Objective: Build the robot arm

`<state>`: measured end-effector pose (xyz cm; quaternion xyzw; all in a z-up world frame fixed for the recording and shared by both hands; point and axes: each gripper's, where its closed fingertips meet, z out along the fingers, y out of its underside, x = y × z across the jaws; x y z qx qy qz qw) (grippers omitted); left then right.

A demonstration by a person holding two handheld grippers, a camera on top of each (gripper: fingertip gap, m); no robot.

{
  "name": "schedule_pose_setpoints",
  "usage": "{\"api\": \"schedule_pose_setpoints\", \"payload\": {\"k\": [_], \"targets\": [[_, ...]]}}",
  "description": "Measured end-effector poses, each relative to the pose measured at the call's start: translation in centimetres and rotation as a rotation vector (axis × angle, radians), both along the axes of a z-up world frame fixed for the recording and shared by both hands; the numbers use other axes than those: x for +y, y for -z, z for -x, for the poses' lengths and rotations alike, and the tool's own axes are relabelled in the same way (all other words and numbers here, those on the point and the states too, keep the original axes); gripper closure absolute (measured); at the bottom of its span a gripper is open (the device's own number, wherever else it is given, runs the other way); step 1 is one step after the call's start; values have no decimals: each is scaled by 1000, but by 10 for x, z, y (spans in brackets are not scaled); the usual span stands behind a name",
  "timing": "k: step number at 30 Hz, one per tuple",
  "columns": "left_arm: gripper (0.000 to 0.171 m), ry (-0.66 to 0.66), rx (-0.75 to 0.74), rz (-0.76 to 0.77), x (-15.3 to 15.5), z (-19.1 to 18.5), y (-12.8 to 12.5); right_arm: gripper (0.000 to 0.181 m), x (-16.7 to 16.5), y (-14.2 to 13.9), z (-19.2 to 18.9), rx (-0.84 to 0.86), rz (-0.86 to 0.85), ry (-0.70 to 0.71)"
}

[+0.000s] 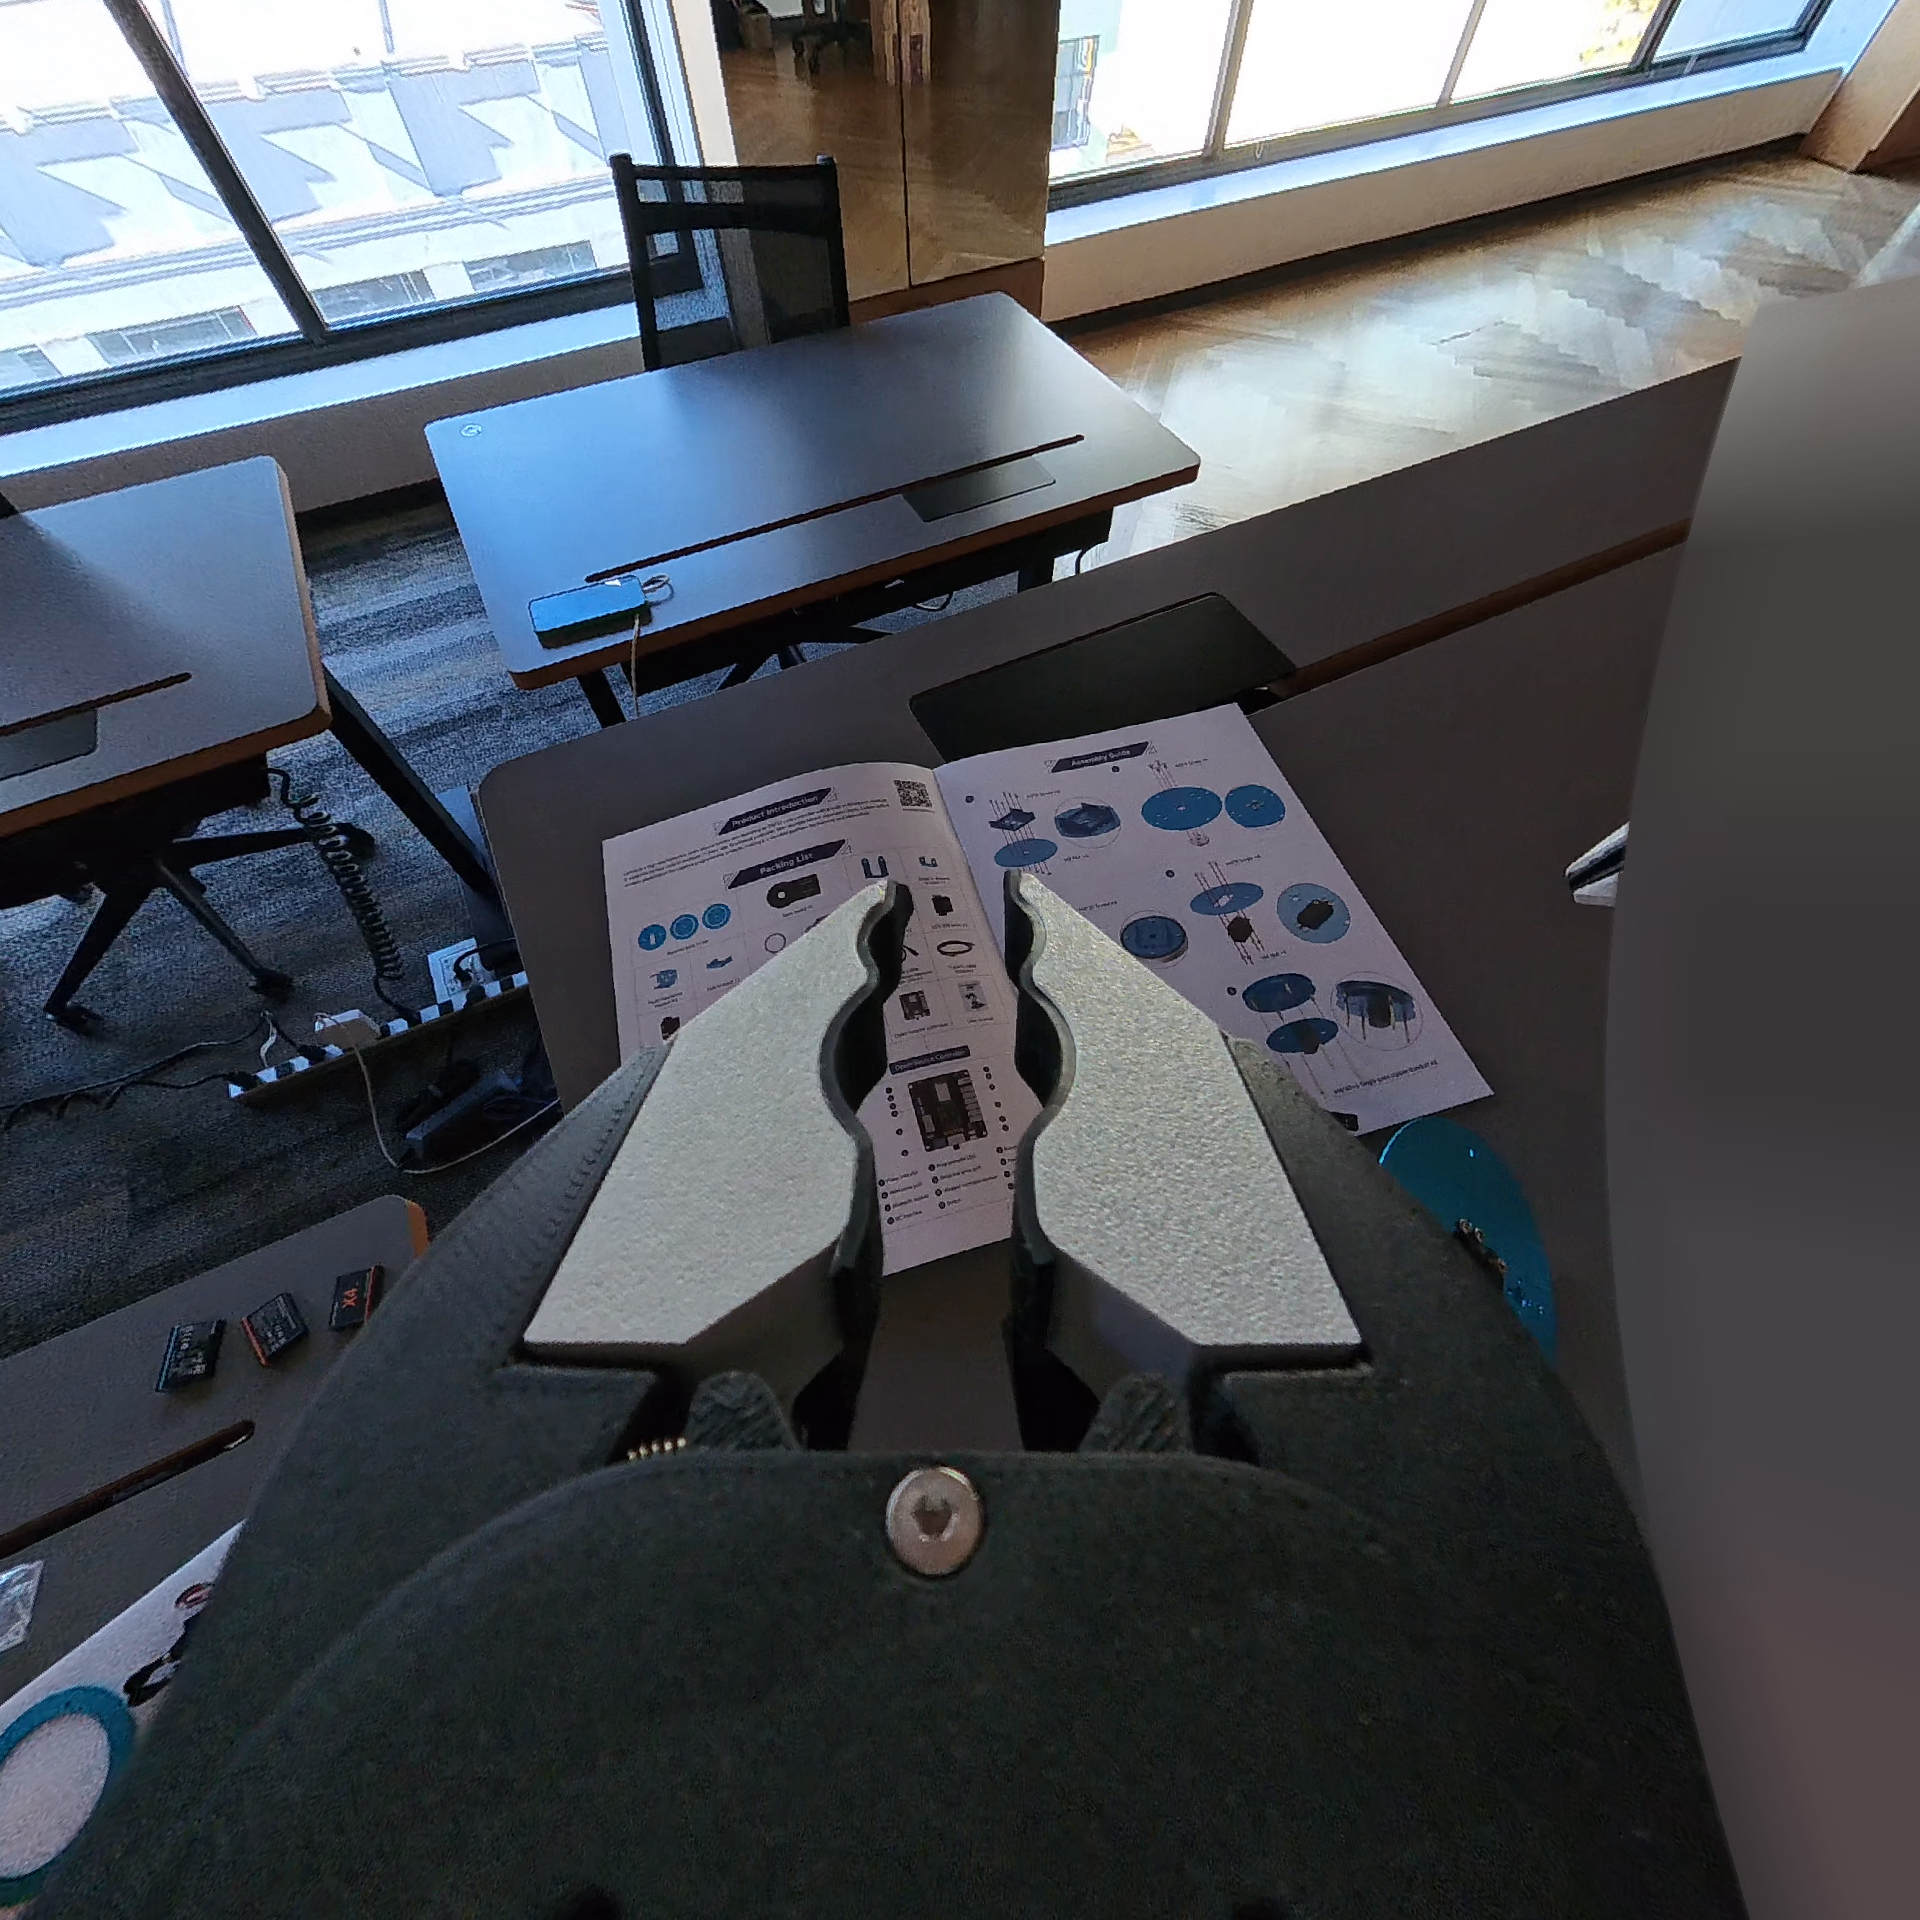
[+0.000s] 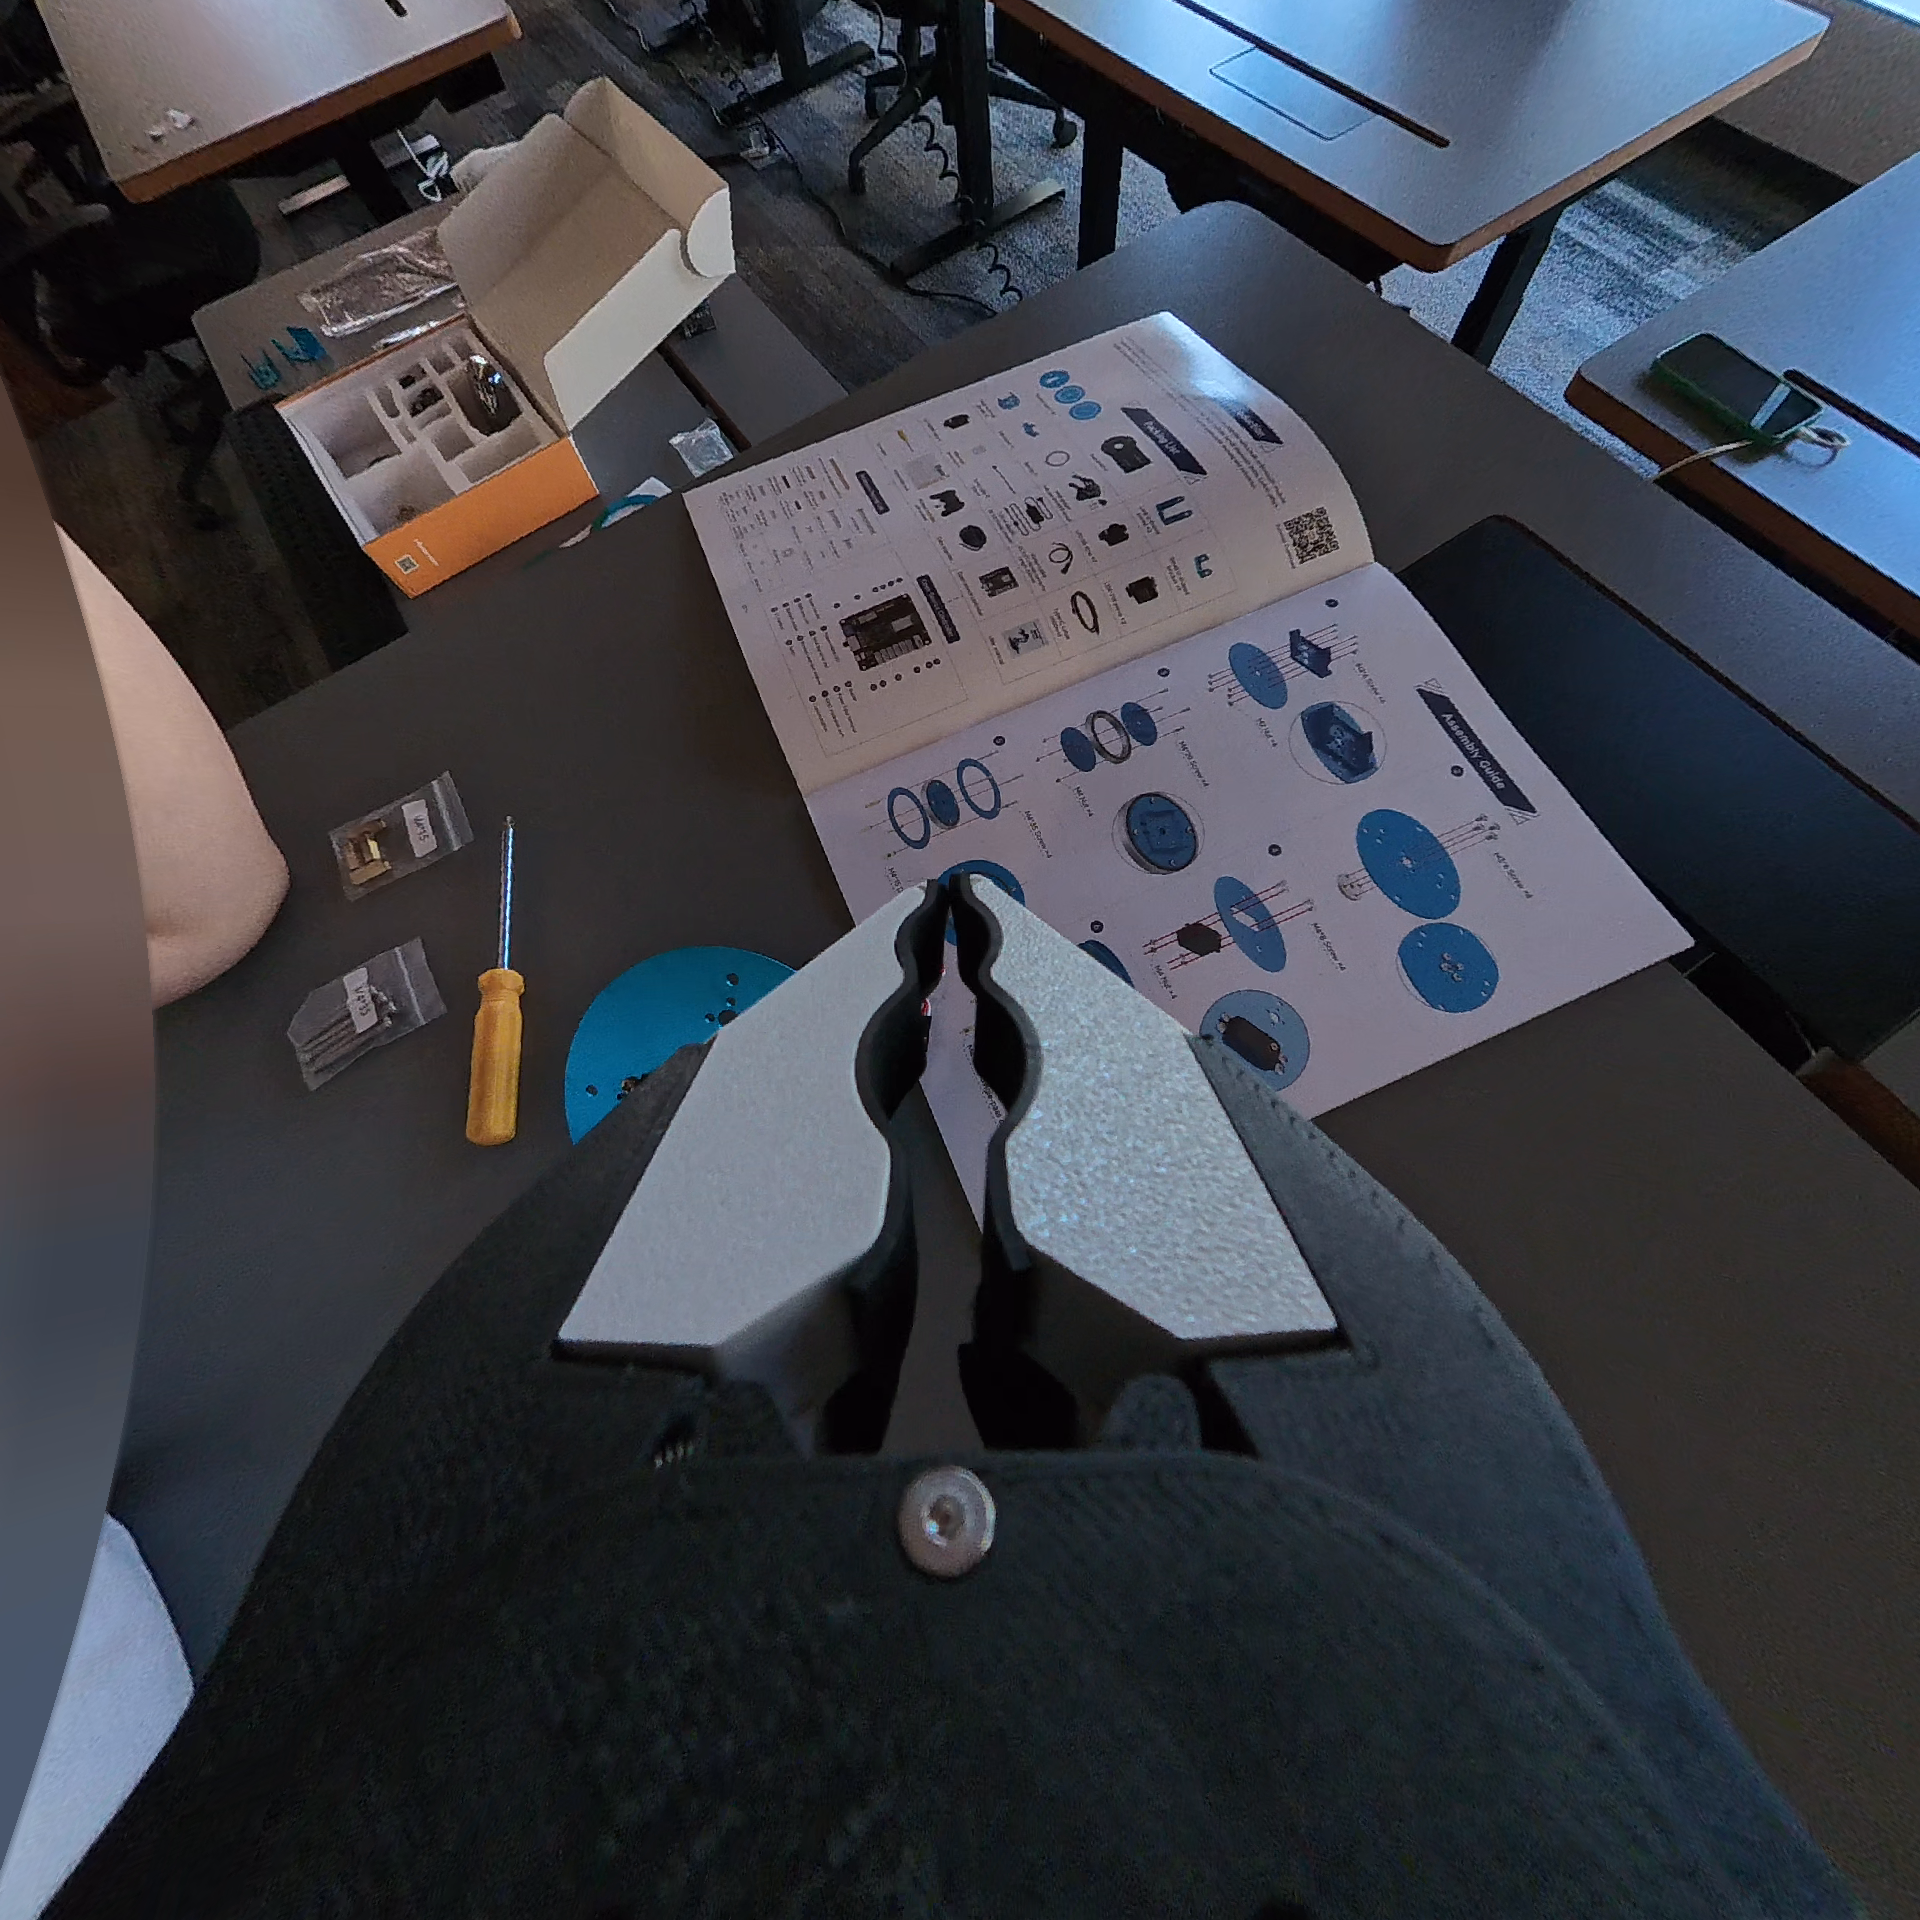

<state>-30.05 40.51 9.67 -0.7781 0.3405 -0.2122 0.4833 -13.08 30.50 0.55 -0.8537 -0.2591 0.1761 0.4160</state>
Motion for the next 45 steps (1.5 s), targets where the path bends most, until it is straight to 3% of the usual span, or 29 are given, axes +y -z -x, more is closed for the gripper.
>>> {"api": "schedule_pose_setpoints", "payload": {"k": [27,32,39,42,45], "targets": [[153,-44,-31,-16,1,20,-8,180,-9,-15,5,-4,-41,-21],[153,-36,-42,-37,-5,19,-14,180,-16,-24,24,4,-69,-80],[159,86,-92,-105,-51,5,-35,180,-62,-25,91,-33,-75,-360],[164,177,-58,-16,-89,-1,-10,180,-78,-29,90,-44,-60,-375],[170,267,72,80,-130,10,39,180,-89,-38,76,-91,-118,-360]]}}
